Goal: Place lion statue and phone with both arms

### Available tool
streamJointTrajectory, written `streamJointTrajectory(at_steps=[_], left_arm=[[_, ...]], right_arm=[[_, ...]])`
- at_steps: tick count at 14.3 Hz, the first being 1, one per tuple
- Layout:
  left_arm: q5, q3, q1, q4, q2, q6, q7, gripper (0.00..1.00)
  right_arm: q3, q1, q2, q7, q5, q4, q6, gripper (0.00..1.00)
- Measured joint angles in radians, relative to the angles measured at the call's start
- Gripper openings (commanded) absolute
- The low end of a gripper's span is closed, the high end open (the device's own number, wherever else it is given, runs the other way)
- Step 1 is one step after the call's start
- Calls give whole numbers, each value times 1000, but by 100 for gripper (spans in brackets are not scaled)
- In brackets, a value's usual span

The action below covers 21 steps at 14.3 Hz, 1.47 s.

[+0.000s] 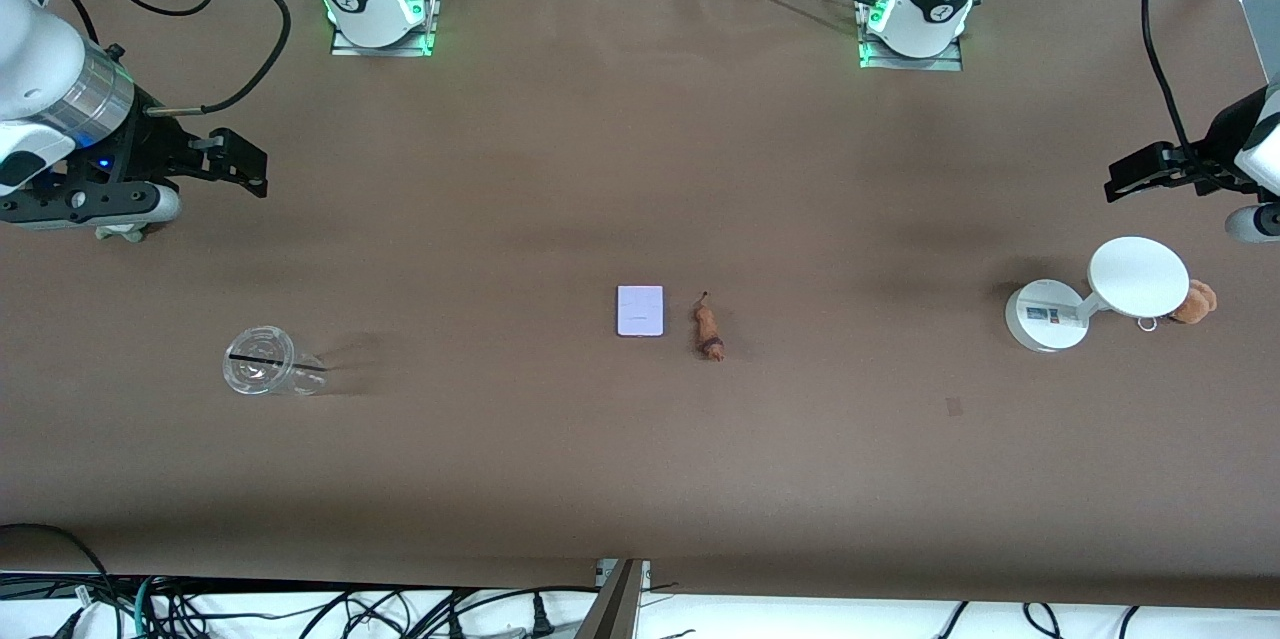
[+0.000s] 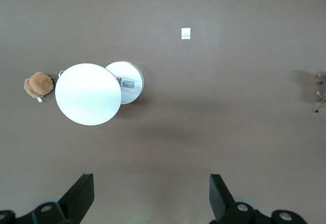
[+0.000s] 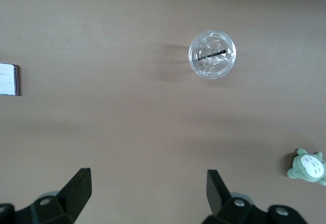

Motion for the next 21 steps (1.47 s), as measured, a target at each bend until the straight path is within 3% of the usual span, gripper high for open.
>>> streamJointTrajectory(at_steps=[21], left_arm=[[-3,0,0,1,8,0,41,100]], right_arm=[[1,1,0,0,0,0,1,100]])
